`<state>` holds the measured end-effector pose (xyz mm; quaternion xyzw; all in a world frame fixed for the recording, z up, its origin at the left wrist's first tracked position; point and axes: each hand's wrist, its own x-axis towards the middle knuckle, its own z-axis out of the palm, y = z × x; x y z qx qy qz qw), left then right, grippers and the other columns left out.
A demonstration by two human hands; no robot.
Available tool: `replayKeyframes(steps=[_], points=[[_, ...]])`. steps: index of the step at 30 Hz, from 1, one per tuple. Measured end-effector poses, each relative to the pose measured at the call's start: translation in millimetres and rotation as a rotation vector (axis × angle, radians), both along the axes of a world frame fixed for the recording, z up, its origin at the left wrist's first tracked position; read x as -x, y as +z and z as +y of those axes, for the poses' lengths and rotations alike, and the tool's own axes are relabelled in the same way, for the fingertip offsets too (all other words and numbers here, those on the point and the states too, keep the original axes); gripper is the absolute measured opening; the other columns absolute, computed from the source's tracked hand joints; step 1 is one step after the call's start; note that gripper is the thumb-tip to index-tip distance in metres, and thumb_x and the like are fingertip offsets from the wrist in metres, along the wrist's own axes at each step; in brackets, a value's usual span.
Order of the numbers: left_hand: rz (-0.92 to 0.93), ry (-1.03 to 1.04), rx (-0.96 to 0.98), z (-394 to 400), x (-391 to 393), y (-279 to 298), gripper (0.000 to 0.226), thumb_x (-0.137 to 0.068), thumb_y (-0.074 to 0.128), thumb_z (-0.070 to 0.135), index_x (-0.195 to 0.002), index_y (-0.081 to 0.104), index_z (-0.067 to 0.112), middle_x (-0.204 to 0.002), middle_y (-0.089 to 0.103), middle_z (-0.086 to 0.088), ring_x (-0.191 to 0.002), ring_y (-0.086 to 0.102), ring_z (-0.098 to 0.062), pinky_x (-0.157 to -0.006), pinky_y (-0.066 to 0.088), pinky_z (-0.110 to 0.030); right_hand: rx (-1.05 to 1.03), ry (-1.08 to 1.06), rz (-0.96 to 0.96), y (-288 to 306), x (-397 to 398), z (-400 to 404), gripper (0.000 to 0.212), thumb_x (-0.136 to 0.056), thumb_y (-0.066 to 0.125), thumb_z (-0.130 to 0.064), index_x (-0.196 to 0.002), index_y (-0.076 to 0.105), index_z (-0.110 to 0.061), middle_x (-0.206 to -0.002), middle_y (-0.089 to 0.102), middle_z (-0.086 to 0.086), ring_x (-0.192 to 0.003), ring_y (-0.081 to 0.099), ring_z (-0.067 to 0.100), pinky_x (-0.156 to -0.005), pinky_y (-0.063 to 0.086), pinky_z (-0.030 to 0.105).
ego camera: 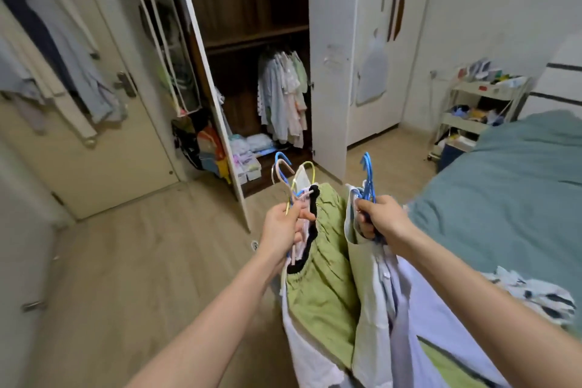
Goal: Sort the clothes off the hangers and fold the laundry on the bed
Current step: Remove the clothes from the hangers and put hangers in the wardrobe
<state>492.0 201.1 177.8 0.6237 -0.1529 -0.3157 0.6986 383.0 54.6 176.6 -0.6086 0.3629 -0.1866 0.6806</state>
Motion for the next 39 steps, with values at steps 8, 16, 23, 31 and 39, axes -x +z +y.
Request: replayKeyframes(steps=[8, 16, 23, 31, 39], points=[[-0.027, 0.151, 0.028, -24.2, -181.0, 28.3, 0.018, -0.099, 0.049, 0.012, -0.084, 0.057, 0.006, -0.063, 0.058, 0.000, -0.037, 0.025, -0.001, -0.033, 0.020, -0.013, 0.042, 0.177, -0.038, 31.2, -189.3, -37.1, 0.036, -0.098, 0.042, -0.006, -0.062, 0.038, -0.009, -0.049, 0.036, 0.008, -0.038, 0.028, 0.014, -0.039, 0.020, 0.021], [0.025, 0.125, -0.030, -39.6, -353.8, -9.1, 0.021, -0.101, 0.047, 0.011, -0.086, 0.055, 0.000, -0.073, 0.059, -0.014, -0.035, 0.027, -0.003, -0.033, 0.022, -0.014, 0.048, 0.208, -0.002, -10.7, -356.7, -56.6, 0.034, -0.100, 0.043, -0.005, -0.065, 0.041, -0.006, -0.051, 0.037, 0.009, -0.032, 0.030, 0.015, -0.035, 0.022, 0.019], [0.065, 0.069, -0.111, -66.6, -524.4, -11.5, 0.018, -0.102, 0.045, 0.013, -0.091, 0.055, 0.001, -0.069, 0.056, -0.009, -0.035, 0.025, -0.003, -0.034, 0.021, -0.013, 0.131, 0.205, 0.105, -23.3, -513.3, -86.1, 0.036, -0.100, 0.044, -0.011, -0.065, 0.045, -0.003, -0.045, 0.043, 0.010, -0.036, 0.033, 0.018, -0.043, 0.028, 0.027], [0.141, -0.161, -0.281, -175.5, -609.6, -46.4, 0.020, -0.102, 0.045, 0.017, -0.091, 0.054, 0.002, -0.063, 0.047, -0.007, -0.032, 0.030, -0.002, -0.033, 0.023, -0.013, 0.299, 0.088, 0.256, -32.0, -599.3, -178.7, 0.046, -0.099, 0.045, -0.013, -0.053, 0.047, -0.007, -0.041, 0.047, 0.006, -0.031, 0.037, 0.013, -0.037, 0.031, 0.018], [0.123, -0.169, -0.242, -331.7, -687.6, -49.1, 0.020, -0.103, 0.042, 0.012, -0.086, 0.051, 0.005, -0.063, 0.047, -0.006, -0.048, 0.036, -0.011, -0.038, 0.032, -0.016, 0.406, 0.008, 0.365, -30.8, -656.4, -320.3, 0.043, -0.098, 0.046, -0.013, -0.055, 0.047, -0.008, -0.044, 0.047, 0.007, -0.025, 0.035, 0.007, -0.031, 0.026, 0.015]])
